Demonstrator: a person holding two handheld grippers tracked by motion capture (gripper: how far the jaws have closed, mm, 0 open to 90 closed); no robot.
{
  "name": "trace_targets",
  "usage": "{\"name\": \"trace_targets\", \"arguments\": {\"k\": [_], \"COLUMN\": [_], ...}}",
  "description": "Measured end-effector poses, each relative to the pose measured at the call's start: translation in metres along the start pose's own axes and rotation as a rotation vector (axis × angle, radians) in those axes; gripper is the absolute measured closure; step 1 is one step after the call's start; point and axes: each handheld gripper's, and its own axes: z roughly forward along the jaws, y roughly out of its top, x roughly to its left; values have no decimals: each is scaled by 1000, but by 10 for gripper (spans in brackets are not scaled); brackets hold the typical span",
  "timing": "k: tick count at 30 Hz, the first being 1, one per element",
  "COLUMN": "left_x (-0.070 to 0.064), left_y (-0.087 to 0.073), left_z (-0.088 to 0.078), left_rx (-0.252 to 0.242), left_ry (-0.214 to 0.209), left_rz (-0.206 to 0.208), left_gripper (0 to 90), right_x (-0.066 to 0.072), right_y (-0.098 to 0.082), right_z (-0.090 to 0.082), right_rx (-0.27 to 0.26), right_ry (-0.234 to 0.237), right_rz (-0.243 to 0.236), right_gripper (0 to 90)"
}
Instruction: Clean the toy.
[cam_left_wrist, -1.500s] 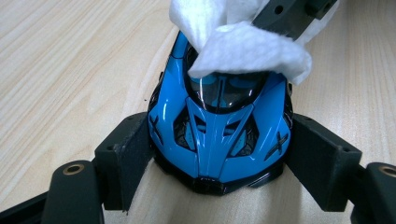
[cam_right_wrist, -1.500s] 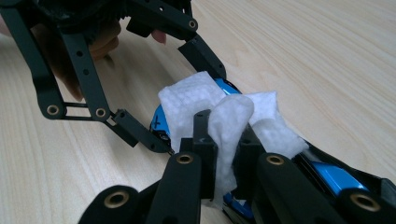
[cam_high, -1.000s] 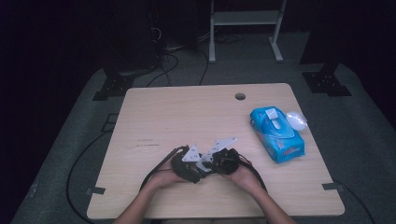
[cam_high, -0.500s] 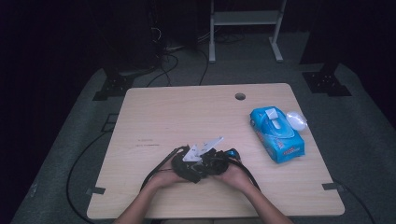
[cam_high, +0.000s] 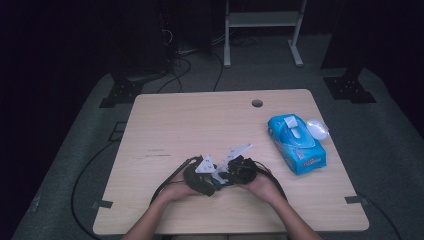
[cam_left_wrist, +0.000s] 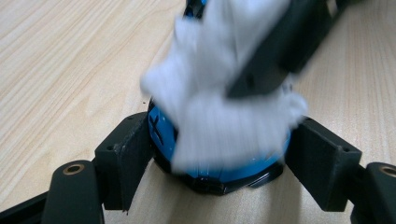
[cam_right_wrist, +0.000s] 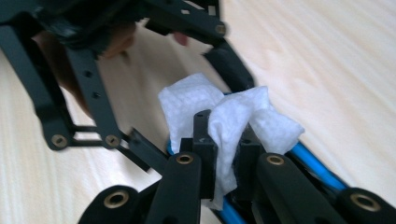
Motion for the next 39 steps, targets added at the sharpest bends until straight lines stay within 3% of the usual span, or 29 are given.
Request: {"name": "trace_targets", "arguments": {"k": [3, 6, 11, 13, 17, 21, 25, 31, 33, 39], "left_x": [0, 1, 1, 1, 1, 1, 1, 0, 0, 1], "left_y": [-1, -1, -1, -1, -1, -1, 0, -1, 0, 0], "left_z": [0, 0, 0, 0, 0, 1, 1, 0, 1, 2], "left_rx": [-4, -2, -6, -6, -6, -9, -6, -4, -2, -8], "left_ry": [-3, -3, -5, -6, -9, -8, -11, -8, -7, -12], "left_rz": [-8, -8, -11, -14, -19, -20, -17, -21, -21, -21], "left_gripper": [249, 250, 250, 250, 249, 249, 250, 249, 250, 250], "right_x": [7, 4, -7, -8, 1, 1, -8, 4, 2, -11], "right_y": [2, 2, 0, 1, 5, 10, 8, 13, 12, 7], "right_z": [9, 7, -6, -5, 8, 12, 7, 18, 16, 4], "right_rx": [-4, -4, -9, -14, -10, 4, -8, -3, -2, -12], "right_ry": [9, 20, -61, -61, -34, -57, -94, -101, -96, -147], "right_rz": [-5, -4, 17, 33, 7, -11, 34, -23, -19, 14], "right_gripper": [829, 830, 830, 830, 829, 830, 830, 830, 830, 830]}}
